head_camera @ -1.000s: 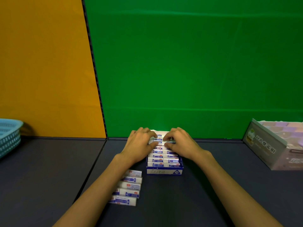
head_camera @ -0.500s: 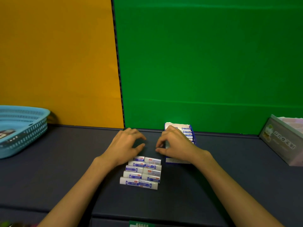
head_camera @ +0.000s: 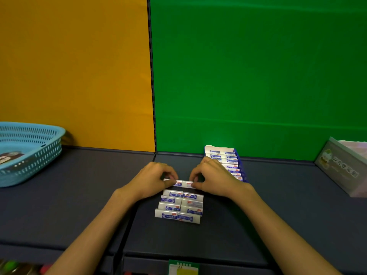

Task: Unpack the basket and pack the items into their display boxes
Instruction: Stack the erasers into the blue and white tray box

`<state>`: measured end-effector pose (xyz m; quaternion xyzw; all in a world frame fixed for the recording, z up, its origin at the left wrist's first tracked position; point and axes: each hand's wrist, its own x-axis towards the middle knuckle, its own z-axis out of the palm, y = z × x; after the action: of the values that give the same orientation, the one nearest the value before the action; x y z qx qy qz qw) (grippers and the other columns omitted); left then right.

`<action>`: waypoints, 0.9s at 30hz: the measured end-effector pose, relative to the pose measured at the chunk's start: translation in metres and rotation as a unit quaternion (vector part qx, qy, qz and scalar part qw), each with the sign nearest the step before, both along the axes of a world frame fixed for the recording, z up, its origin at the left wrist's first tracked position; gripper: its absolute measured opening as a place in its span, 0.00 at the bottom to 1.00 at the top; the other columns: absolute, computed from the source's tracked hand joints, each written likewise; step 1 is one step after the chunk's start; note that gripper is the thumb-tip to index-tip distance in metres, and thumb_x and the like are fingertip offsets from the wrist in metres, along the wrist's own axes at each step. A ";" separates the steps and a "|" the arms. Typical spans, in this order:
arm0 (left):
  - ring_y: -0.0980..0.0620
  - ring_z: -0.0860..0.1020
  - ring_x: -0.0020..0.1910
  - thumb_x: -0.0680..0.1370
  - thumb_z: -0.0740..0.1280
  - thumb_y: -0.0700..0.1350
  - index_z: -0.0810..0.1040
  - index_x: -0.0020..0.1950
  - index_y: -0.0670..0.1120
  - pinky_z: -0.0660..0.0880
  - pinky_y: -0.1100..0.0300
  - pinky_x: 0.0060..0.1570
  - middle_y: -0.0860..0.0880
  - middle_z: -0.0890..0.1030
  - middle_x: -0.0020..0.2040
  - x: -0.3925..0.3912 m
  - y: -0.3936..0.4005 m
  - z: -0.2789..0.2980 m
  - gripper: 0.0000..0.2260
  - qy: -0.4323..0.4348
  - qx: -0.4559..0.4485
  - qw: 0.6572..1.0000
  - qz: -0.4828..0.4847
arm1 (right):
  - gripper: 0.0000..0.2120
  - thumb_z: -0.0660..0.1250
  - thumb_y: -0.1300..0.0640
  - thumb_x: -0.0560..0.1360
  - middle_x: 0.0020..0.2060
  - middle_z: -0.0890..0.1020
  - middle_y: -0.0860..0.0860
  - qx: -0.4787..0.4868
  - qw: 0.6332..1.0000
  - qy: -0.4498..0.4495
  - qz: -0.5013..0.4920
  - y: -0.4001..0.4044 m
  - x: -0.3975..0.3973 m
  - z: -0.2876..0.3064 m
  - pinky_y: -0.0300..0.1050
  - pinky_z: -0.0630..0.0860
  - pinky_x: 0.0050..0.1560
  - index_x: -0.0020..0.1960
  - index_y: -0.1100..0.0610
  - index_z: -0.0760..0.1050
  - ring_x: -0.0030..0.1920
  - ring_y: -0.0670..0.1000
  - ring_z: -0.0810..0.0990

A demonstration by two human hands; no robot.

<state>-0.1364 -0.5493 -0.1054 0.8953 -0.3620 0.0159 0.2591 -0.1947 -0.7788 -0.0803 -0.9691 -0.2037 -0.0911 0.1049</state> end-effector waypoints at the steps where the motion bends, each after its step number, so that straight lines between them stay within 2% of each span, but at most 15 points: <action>1: 0.64 0.78 0.47 0.77 0.71 0.47 0.84 0.50 0.55 0.78 0.61 0.48 0.61 0.82 0.46 0.003 0.000 -0.001 0.04 -0.005 0.003 1.000 0.003 | 0.06 0.71 0.48 0.75 0.39 0.82 0.40 -0.003 1.000 -0.002 -0.004 0.001 0.002 0.000 0.43 0.65 0.49 0.50 0.48 0.83 0.50 0.46 0.69; 4: 0.63 0.78 0.47 0.78 0.70 0.51 0.81 0.51 0.57 0.78 0.56 0.48 0.61 0.82 0.47 0.014 -0.002 -0.005 0.03 -0.035 0.011 0.999 0.023 | 0.07 0.70 0.49 0.76 0.43 0.83 0.43 -0.014 1.000 -0.003 -0.018 0.002 0.009 0.002 0.47 0.69 0.53 0.52 0.48 0.83 0.52 0.48 0.71; 8: 0.59 0.79 0.49 0.79 0.69 0.51 0.81 0.53 0.56 0.77 0.54 0.50 0.58 0.83 0.50 0.026 -0.006 -0.004 0.05 -0.068 0.017 0.997 0.035 | 0.09 0.68 0.50 0.77 0.48 0.83 0.45 -0.028 0.999 -0.003 -0.030 0.003 0.019 0.003 0.49 0.68 0.57 0.56 0.48 0.82 0.56 0.50 0.71; 15: 0.58 0.78 0.51 0.78 0.71 0.52 0.83 0.59 0.53 0.76 0.58 0.52 0.56 0.83 0.54 0.031 -0.006 -0.012 0.11 -0.082 0.009 0.997 0.011 | 0.13 0.74 0.46 0.72 0.48 0.84 0.45 -0.052 0.998 0.015 -0.026 0.003 0.028 0.005 0.49 0.71 0.54 0.56 0.49 0.83 0.53 0.50 0.73; 19: 0.55 0.78 0.52 0.78 0.71 0.51 0.82 0.61 0.52 0.75 0.57 0.53 0.54 0.82 0.54 0.033 -0.004 -0.014 0.12 -0.079 0.004 0.997 0.011 | 0.15 0.76 0.49 0.72 0.46 0.84 0.44 -0.026 0.999 0.034 -0.025 0.003 0.034 0.006 0.46 0.70 0.50 0.57 0.49 0.81 0.50 0.48 0.75; 24: 0.54 0.75 0.53 0.80 0.67 0.52 0.79 0.60 0.53 0.75 0.55 0.52 0.54 0.80 0.53 0.032 -0.003 -0.020 0.10 -0.106 0.014 0.994 0.024 | 0.06 0.69 0.53 0.77 0.47 0.84 0.47 -0.005 0.999 0.026 -0.031 0.000 0.037 0.003 0.48 0.73 0.54 0.53 0.51 0.81 0.51 0.49 0.77; 27: 0.55 0.74 0.53 0.80 0.66 0.53 0.77 0.58 0.54 0.74 0.55 0.51 0.55 0.79 0.52 0.031 -0.003 -0.020 0.08 -0.124 0.015 0.992 0.029 | 0.09 0.65 0.55 0.79 0.49 0.85 0.48 -0.026 0.999 0.021 -0.039 0.000 0.041 0.001 0.50 0.72 0.57 0.54 0.51 0.83 0.55 0.52 0.75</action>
<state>-0.1052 -0.5520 -0.1256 0.9005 -0.3651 0.1289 0.1981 -0.1539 -0.7788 -0.0795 -0.9805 -0.1654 -0.0693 0.0800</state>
